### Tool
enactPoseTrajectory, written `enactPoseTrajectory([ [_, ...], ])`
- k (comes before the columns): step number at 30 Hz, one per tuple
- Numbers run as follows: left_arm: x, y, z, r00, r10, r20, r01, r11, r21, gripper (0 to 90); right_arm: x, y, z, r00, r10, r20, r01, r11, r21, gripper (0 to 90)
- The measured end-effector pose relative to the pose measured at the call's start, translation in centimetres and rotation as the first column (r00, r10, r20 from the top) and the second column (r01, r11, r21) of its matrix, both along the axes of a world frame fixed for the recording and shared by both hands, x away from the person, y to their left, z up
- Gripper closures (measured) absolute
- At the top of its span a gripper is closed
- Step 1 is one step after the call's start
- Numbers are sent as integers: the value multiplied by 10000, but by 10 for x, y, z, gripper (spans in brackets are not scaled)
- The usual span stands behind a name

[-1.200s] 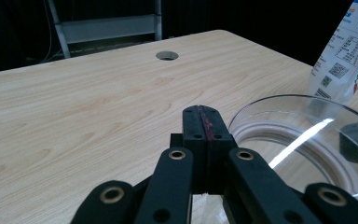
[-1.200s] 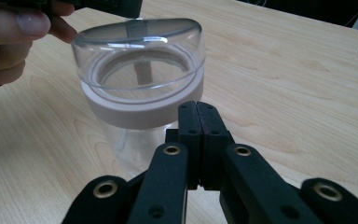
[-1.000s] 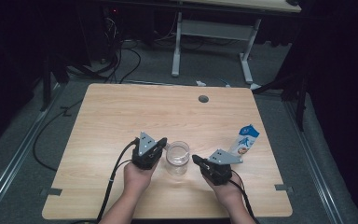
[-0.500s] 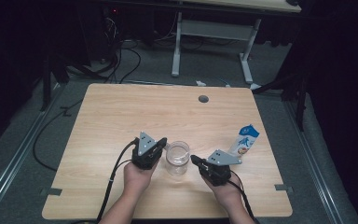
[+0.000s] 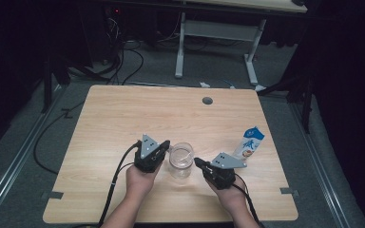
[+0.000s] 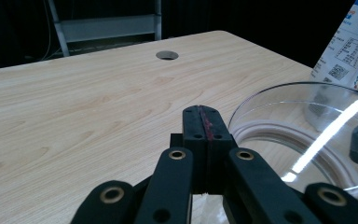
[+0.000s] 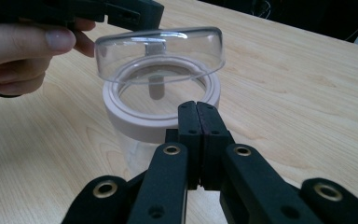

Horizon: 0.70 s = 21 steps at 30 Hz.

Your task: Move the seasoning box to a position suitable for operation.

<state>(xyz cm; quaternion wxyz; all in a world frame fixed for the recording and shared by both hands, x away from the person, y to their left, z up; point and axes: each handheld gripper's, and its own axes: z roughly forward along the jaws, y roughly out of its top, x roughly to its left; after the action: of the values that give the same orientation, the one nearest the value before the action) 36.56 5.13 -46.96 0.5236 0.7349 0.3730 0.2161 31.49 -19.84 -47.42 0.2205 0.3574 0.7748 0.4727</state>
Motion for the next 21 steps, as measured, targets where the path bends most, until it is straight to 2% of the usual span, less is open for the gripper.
enactPoseTrajectory([
  [10, -4, 4, 1, 10000, -5, -26, 4, 9997, -229, 900, -1, 6, 3, 9997, 211, 80, -211, 9997, 100, 895],
  [15, -20, 19, -1, 10000, -56, -81, 51, 9982, -601, 900, -1, 7, 3, 9997, 246, 65, -247, 9995, 173, 895],
  [19, -33, 24, -8, 9996, -213, -211, 203, 9987, -468, 900, -2, 7, 4, 9996, 250, 110, -251, 9996, 122, 894],
  [21, -39, 24, -12, 9991, -300, -293, 284, 9982, -534, 900, -3, 8, 5, 9995, 278, 135, -281, 9994, 177, 894],
])
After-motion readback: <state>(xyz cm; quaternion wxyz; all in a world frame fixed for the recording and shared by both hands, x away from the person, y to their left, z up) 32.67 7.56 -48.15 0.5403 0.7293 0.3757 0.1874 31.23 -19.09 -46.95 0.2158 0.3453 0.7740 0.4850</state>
